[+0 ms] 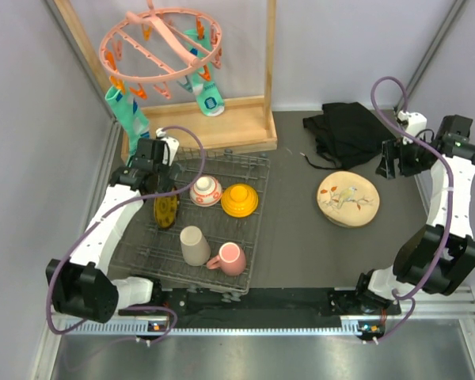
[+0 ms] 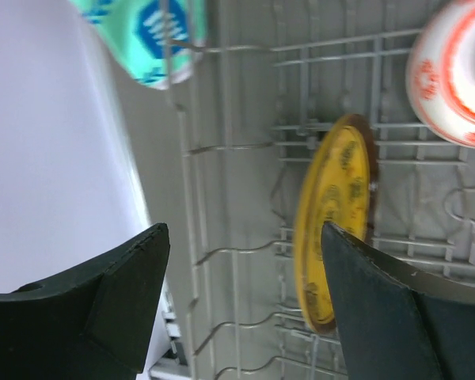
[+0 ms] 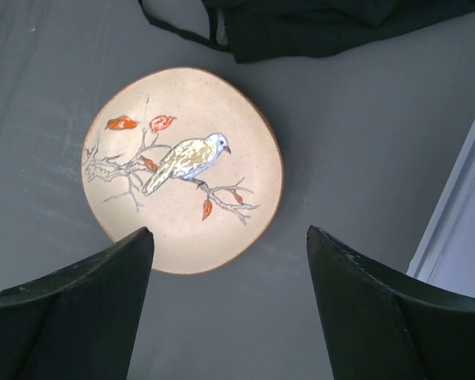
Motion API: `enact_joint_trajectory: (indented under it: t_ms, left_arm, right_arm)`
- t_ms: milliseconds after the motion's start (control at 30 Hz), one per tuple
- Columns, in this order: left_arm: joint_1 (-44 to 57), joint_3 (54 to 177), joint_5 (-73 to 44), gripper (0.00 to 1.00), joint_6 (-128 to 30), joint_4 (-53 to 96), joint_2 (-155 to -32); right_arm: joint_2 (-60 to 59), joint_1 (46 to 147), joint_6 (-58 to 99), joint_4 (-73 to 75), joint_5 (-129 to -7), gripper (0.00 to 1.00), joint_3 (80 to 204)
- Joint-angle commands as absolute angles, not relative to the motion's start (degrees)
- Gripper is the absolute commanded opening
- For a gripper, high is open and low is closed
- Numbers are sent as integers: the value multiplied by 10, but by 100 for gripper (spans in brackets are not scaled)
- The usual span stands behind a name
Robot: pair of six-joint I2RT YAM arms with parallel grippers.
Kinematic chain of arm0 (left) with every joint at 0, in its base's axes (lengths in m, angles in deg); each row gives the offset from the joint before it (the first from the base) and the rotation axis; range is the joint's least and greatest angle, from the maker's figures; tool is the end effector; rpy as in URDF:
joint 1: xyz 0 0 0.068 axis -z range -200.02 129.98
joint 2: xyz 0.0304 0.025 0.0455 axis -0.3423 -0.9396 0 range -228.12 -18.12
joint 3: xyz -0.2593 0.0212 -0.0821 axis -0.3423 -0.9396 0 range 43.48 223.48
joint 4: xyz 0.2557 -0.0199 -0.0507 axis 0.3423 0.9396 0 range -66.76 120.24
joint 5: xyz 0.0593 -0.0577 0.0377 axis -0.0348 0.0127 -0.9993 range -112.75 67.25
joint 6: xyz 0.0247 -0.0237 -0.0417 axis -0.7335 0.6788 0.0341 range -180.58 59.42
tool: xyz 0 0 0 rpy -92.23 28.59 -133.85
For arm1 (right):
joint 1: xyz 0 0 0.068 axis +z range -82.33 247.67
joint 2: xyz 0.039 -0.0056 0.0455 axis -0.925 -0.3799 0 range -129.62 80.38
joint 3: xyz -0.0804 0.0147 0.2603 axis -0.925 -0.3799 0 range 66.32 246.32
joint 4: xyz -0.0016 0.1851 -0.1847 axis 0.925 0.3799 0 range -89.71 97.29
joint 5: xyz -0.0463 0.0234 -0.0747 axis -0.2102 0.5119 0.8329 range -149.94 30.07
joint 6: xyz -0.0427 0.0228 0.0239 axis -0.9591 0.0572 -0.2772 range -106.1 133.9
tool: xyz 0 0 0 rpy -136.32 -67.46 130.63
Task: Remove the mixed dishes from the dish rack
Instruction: Pick up the plate from the dish rack.
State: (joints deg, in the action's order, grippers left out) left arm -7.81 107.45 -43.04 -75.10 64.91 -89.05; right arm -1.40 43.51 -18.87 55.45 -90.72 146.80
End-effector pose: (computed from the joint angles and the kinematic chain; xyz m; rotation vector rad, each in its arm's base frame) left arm 0.2520 -0.0419 0.3122 0.3958 2.3645 0.4463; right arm 0.2687 -0.1005 0.3420 -0.3746 2.3516 0.2334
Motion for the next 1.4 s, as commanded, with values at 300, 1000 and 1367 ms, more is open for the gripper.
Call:
enact_joint_trajectory:
  t_ms: [300,1000,1367]
  left_arm:
    - [-80,1046,-356,76,-734,647,-908]
    - [-116,1040,-293,38,-729,626,-951]
    - [-120,1068,-269,17,-717,642,-941]
  right_arm:
    - [-3,438,-194,547,-928,77,1446]
    - [-7,438,-209,564,-951,77,1437]
    - [-7,438,-212,565,-953,77,1434]
